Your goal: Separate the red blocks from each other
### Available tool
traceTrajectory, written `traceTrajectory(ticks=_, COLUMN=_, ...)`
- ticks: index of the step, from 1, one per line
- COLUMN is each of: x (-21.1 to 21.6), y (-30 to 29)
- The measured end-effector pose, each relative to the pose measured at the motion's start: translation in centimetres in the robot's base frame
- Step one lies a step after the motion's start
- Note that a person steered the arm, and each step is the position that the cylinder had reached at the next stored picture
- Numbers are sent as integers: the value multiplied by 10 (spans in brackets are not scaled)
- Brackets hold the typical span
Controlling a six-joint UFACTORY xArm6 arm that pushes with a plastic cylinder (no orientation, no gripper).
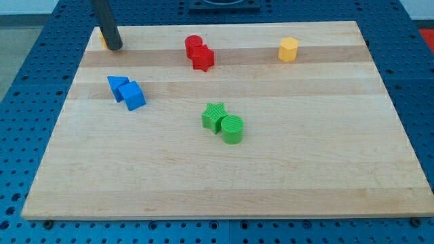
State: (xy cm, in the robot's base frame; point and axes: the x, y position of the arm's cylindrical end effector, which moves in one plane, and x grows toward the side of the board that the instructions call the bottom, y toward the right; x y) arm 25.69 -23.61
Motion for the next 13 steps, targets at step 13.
traceTrajectory(ticks=13, x=81, y=272)
